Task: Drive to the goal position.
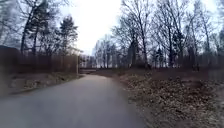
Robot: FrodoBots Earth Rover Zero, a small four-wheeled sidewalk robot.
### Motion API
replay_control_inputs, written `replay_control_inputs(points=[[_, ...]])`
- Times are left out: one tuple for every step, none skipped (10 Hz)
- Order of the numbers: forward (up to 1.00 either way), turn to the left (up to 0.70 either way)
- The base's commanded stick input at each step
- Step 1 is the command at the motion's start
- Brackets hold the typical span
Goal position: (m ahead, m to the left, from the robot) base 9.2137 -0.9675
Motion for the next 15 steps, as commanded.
replay_control_inputs(points=[[1.0,0.0],[1.0,0.0],[1.0,0.0],[1.0,0.0],[1.0,0.0],[1.0,0.0],[1.0,0.0],[1.0,0.0],[1.0,0.0],[1.0,0.0],[1.0,0.05],[1.0,0.4],[1.0,0.4],[1.0,0.39],[1.0,0.14]])
